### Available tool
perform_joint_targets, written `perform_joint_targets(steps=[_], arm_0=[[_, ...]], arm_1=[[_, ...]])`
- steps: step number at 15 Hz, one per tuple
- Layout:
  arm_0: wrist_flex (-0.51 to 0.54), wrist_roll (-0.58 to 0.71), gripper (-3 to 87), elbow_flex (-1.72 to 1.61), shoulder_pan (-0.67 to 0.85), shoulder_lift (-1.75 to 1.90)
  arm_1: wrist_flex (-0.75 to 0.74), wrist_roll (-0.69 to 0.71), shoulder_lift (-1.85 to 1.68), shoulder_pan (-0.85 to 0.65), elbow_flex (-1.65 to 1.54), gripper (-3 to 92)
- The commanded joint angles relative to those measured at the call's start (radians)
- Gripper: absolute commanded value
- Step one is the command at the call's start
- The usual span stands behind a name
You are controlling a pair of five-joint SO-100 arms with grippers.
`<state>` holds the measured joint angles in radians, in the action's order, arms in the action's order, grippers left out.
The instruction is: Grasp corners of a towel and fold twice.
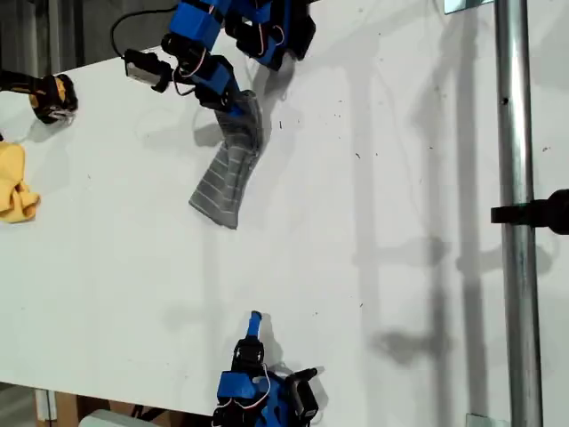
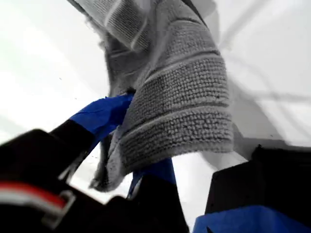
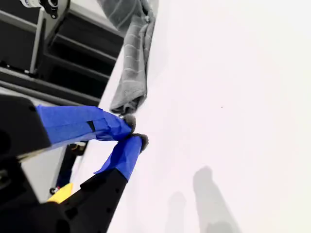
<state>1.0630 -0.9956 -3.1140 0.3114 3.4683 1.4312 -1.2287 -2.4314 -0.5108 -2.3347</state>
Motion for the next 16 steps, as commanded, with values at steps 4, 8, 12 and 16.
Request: perform_joint_targets(steps=[4, 8, 12, 16], arm_0=[[0.002, -0.006, 2.2, -0.003, 0.012, 0.006], [0.003, -0.006, 2.2, -0.003, 0.012, 0.006], [0.005, -0.009, 2.3, -0.003, 0.012, 0.006], [0.005, -0.009, 2.3, -0.003, 0.015, 0.006]], arm_1=[[-0.229, 0.144, 0.365, -0.011, 0.396, -0.1], [-0.368, 0.204, 0.730, -0.018, 0.624, -0.1], [-0.468, 0.229, 0.973, -0.017, 0.792, -0.1], [-0.563, 0.239, 1.169, -0.037, 0.891, 0.4]])
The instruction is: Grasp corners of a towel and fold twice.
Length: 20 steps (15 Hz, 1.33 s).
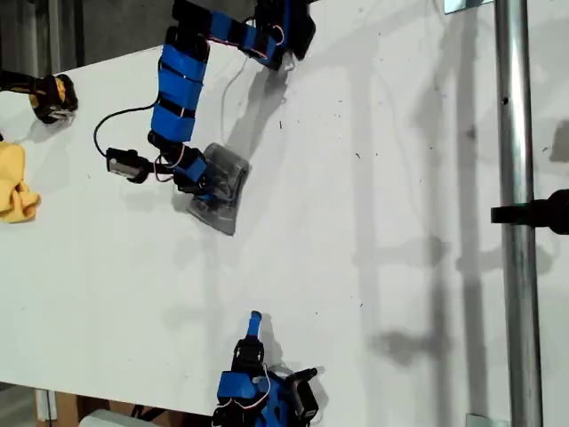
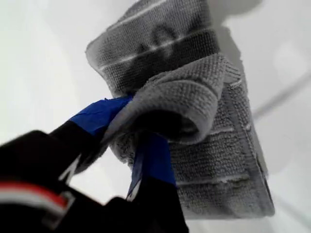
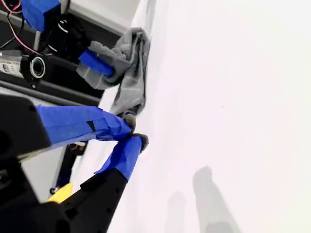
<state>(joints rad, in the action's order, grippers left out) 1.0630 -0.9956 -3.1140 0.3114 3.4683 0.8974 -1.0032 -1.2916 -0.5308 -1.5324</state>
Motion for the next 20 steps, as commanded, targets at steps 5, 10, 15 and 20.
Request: perform_joint_targets(steps=[5, 10, 15, 20], arm_0=[[0.005, -0.009, 2.3, -0.005, 0.017, 0.006], [0.005, -0.009, 2.7, -0.005, 0.020, 0.006], [-0.002, -0.012, 2.3, -0.003, 0.023, 0.006], [-0.003, -0.055, -2.2, 0.003, 0.003, 0.006]], arm_1=[[0.032, 0.014, 0.078, -0.011, 0.249, 29.2], [0.048, 0.025, -0.225, -0.054, 0.222, 29.0], [0.328, 0.040, -0.733, -0.071, -0.041, 5.2], [0.420, -0.130, -1.249, 0.091, -0.626, -0.2]])
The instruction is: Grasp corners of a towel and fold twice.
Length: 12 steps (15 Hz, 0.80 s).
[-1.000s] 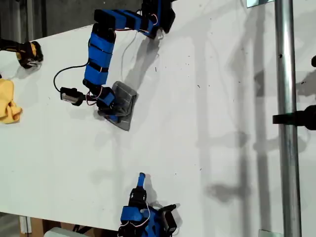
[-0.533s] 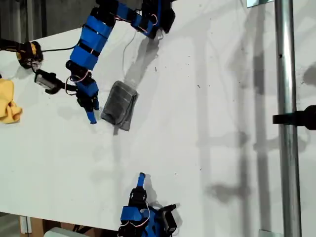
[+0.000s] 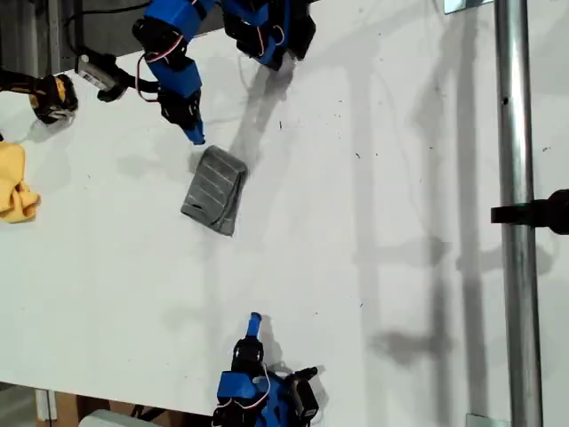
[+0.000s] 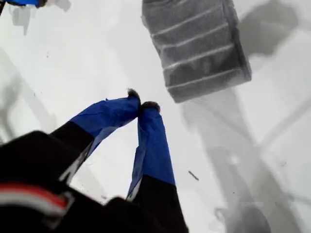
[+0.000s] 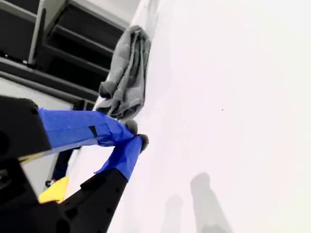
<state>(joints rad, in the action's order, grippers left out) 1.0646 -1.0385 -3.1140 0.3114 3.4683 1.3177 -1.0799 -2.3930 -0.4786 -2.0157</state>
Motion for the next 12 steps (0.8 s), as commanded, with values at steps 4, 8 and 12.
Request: perform_joint_targets(steps=[4, 8, 12], arm_0=[[-0.002, -0.021, -1.7, -0.006, -0.031, 0.006], [0.081, -0.160, -0.1, -0.006, -0.044, 0.006], [0.224, -0.044, 0.0, -0.008, -0.009, 0.002]], arm_1=[[0.014, -0.327, -0.692, 0.232, -0.686, -0.2], [0.058, -0.451, -0.888, 0.278, -0.897, 3.9], [0.095, -0.486, -0.891, 0.242, -0.888, 5.9]])
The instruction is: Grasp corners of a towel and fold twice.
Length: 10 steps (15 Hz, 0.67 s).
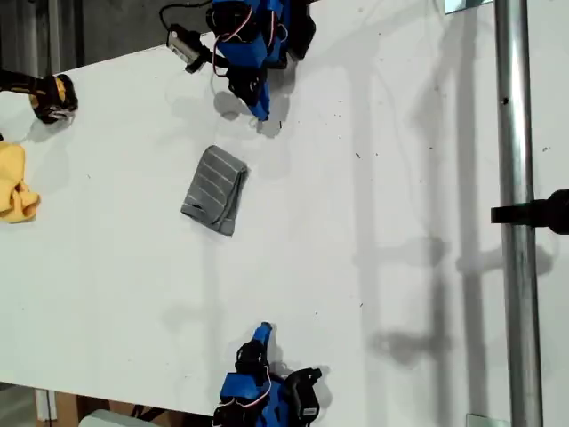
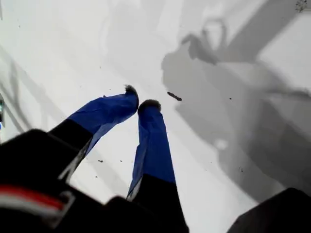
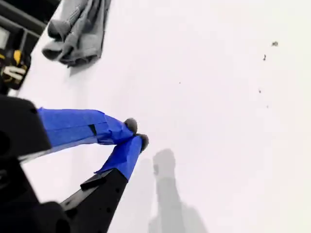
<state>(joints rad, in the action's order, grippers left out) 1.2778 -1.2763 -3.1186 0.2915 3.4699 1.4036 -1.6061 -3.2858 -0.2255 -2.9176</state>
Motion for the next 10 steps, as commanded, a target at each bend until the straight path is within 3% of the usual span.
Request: perform_joint_targets(steps=[1, 10], arm_0=[[0.009, 0.314, -0.2, -0.003, 0.005, 0.000], [0.009, 0.324, -0.2, -0.003, 0.006, 0.002]], arm_1=[[0.020, 0.123, 0.002, -0.011, 0.014, 6.1], [0.021, 0.117, 0.002, -0.002, 0.014, 6.1]])
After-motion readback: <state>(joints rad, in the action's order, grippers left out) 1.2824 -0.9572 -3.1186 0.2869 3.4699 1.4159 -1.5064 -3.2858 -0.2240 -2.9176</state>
